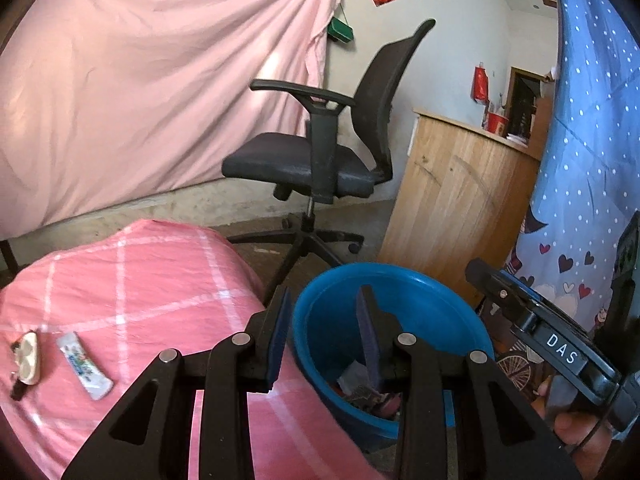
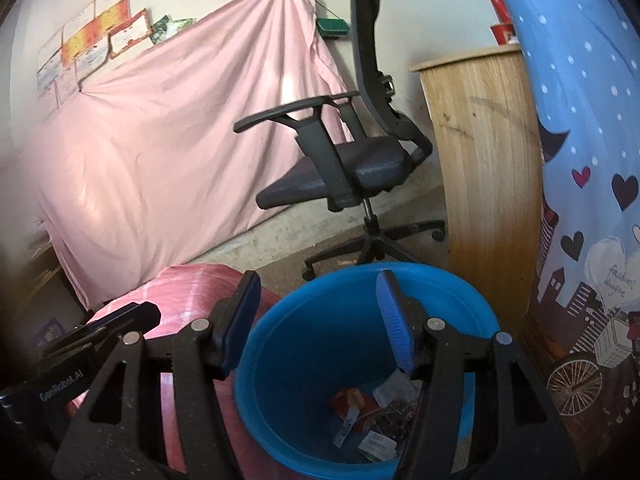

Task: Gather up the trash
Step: 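Move both tools back over the bed toward the binder clip and tube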

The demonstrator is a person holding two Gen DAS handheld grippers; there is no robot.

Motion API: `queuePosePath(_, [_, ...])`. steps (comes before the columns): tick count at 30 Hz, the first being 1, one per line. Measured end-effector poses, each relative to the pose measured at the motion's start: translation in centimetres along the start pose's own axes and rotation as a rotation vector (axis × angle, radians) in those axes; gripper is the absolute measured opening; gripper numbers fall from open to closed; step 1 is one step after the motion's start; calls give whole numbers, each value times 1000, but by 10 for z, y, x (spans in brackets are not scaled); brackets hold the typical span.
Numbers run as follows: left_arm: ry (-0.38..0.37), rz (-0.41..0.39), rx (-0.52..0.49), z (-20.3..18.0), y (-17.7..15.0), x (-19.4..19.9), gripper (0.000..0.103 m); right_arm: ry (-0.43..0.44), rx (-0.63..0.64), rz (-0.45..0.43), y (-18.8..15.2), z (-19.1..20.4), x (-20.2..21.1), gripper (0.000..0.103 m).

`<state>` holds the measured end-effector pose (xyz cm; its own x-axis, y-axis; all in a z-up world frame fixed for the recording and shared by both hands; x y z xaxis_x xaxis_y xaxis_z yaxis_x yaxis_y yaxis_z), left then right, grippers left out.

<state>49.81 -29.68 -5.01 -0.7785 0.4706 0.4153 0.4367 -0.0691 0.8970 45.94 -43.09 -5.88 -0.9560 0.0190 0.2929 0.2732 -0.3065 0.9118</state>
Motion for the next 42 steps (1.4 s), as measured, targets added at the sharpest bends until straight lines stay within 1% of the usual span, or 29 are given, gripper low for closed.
queuePosePath(6, [44,-41,18,23,10,23,29,46,28,-64,12,30,8,92])
queuePosePath(8, [70,-58,24,31,13,32,29,63,36,-74,14,40,9,98])
queuePosePath(10, [99,-84,38,42,17,45,32,78,46,-86,16,51,11,103])
queuePosePath(12, [127,-116,61,54,21,58,39,92,56,-97,17,61,12,103])
queuePosePath(16, [188,-168,96,78,28,82,46,129,69,-128,19,82,16,103])
queuePosePath(18, [228,-202,109,91,30,97,57,152,77,-147,20,93,19,103])
queuePosePath(19, [240,-214,114,96,32,102,60,162,83,-157,21,99,20,103])
queuePosePath(20, [257,-229,118,102,32,109,66,170,88,-165,21,104,21,103])
queuePosePath(21, [281,-246,122,109,31,117,76,183,94,-173,21,110,22,103])
queuePosePath(22, [296,-259,126,114,29,124,82,199,101,-180,21,116,23,103])
queuePosePath(23, [318,-276,131,120,28,131,91,212,109,-185,21,123,25,103])
queuePosePath(24, [348,-298,141,128,25,141,96,224,123,-193,21,131,26,103])
queuePosePath(27, [409,-342,159,147,17,162,99,252,159,-213,19,148,29,103])
queuePosePath(32, [510,-398,149,171,0,194,100,305,238,-238,8,183,35,103])
queuePosePath(37, [565,-434,169,193,-15,213,100,347,316,-244,-5,215,37,103])
queuePosePath(42, [606,-444,151,209,-30,227,100,381,382,-212,-24,241,32,103])
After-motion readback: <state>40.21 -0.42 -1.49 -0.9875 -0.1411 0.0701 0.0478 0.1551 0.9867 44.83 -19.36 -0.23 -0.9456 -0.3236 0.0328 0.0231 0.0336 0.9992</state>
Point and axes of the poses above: each gripper's, at about its wrist camera, not at the fingertips, and x roughly against the way its jaws point, z to its left, y to its top, the point moved 10 cm from there along -x, roughly the way its jaws point, and after that the axes turned 5 degrees about -z, right-handed, at the moved point
